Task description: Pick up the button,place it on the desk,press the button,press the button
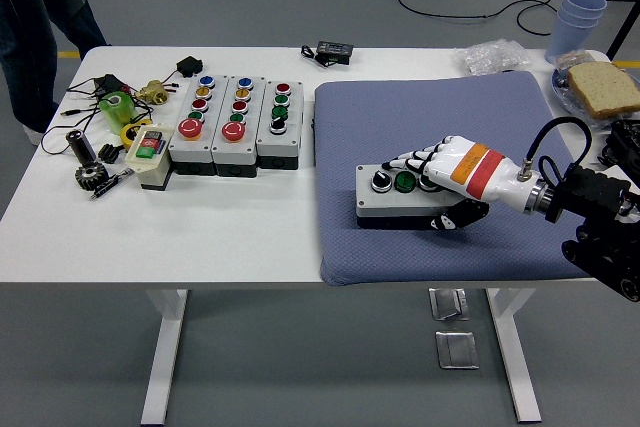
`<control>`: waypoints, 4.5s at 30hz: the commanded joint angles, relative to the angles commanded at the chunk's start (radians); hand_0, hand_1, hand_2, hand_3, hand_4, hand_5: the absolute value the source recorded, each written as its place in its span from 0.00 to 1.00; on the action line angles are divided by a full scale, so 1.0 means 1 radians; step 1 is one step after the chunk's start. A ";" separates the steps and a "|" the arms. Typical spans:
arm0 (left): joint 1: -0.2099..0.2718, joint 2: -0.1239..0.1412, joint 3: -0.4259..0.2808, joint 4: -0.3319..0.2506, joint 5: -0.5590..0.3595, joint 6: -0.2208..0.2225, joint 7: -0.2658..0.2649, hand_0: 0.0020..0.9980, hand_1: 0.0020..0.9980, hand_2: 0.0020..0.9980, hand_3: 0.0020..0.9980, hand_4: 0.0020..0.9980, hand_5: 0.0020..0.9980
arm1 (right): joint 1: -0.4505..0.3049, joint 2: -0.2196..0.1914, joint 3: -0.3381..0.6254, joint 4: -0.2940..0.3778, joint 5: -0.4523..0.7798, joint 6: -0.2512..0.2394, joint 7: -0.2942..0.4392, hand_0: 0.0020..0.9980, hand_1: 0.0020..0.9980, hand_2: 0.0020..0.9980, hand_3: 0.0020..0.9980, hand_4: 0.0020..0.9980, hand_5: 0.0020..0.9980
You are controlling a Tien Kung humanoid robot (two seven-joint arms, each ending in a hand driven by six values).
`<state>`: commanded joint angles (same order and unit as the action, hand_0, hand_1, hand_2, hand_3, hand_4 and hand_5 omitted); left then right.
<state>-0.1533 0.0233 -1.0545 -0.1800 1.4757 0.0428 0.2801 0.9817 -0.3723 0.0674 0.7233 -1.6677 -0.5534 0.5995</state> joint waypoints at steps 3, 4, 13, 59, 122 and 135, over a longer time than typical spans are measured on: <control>0.001 0.000 -0.001 0.000 0.004 -0.001 0.000 0.67 0.66 0.66 0.59 0.35 0.93 | 0.003 -0.001 0.000 0.001 -0.019 -0.008 -0.008 0.42 0.38 0.52 0.54 0.76 0.00; 0.001 0.000 0.000 0.000 0.004 -0.001 0.000 0.67 0.66 0.66 0.59 0.35 0.93 | 0.002 -0.002 0.002 0.003 -0.029 -0.014 -0.013 0.42 0.38 0.52 0.54 0.76 0.00; 0.000 -0.001 -0.003 0.000 0.001 0.000 -0.001 0.67 0.66 0.66 0.59 0.35 0.92 | -0.002 -0.006 0.029 0.014 -0.109 0.006 -0.077 0.45 0.43 0.57 0.65 0.86 0.00; -0.007 0.000 -0.012 0.000 0.009 0.001 0.000 0.67 0.66 0.66 0.59 0.35 0.92 | -0.026 -0.037 0.102 0.066 -0.154 0.185 -0.178 0.91 0.84 0.94 0.99 0.92 0.01; -0.010 0.001 -0.005 0.000 0.017 -0.001 -0.003 0.67 0.66 0.66 0.59 0.35 0.92 | -0.342 -0.238 0.606 0.523 -0.128 0.432 -0.455 0.16 0.00 0.23 0.69 0.59 0.07; -0.003 -0.001 -0.006 0.000 0.022 -0.003 -0.002 0.67 0.66 0.66 0.59 0.35 0.92 | -0.349 -0.228 0.599 0.471 -0.118 0.429 -0.446 0.16 0.00 0.23 0.68 0.61 0.09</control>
<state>-0.1562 0.0220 -1.0605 -0.1800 1.4974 0.0399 0.2782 0.6330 -0.5998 0.6660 1.1945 -1.7852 -0.1244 0.1538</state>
